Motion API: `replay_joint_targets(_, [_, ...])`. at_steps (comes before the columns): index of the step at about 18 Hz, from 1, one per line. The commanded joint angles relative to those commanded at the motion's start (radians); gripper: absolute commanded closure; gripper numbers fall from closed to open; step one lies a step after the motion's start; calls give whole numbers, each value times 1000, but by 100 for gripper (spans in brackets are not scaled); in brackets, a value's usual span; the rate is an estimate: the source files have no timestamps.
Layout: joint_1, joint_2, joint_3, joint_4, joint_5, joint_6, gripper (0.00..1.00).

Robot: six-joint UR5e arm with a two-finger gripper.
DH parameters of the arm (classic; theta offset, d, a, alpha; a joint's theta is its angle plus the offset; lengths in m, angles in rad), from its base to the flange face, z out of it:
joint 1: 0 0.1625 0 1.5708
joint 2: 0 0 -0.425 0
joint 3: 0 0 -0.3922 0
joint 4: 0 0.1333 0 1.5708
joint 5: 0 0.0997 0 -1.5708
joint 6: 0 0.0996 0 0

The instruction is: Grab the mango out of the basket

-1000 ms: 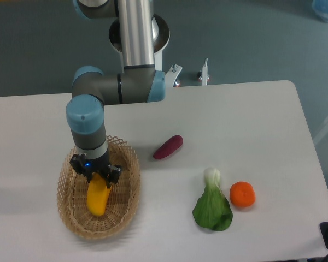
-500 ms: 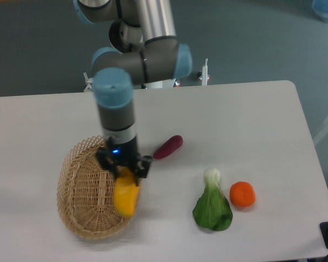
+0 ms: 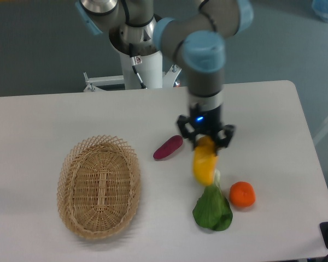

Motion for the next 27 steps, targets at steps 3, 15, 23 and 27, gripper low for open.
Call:
replay_joint_targets(3, [42, 0, 5, -17, 2, 59, 52])
replay_joint_targets(15, [56, 2, 5, -15, -2, 69, 52])
replay_joint_targets(23, [56, 0, 3, -14, -2, 68, 52])
replay_joint_targets(27, [57, 0, 5, -14, -3, 68, 52])
